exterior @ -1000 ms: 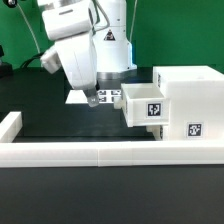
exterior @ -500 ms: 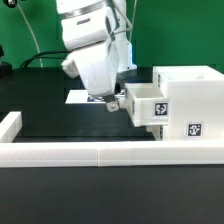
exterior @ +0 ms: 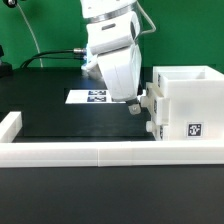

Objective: Assemble drawer

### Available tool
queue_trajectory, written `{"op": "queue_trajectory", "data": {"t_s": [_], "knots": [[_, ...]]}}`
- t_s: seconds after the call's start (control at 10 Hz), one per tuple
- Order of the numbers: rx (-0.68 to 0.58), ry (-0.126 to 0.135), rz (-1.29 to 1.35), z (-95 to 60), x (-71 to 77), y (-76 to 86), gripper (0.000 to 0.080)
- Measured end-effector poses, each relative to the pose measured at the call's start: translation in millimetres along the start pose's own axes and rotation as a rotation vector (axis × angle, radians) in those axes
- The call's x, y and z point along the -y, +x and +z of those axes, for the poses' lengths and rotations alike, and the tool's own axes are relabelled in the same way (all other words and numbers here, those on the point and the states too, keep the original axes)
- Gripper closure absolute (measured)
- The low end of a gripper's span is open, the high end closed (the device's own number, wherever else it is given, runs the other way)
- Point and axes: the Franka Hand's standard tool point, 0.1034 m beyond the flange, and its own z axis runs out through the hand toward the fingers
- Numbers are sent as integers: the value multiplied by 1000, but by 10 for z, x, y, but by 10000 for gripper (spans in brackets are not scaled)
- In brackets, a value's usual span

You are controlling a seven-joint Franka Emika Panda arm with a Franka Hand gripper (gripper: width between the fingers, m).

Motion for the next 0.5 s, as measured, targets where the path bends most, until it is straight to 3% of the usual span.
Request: {"op": "queue_trajectory", "data": {"t_s": [0.5], "knots": [[-1,8,27,21,11,30,150]]}}
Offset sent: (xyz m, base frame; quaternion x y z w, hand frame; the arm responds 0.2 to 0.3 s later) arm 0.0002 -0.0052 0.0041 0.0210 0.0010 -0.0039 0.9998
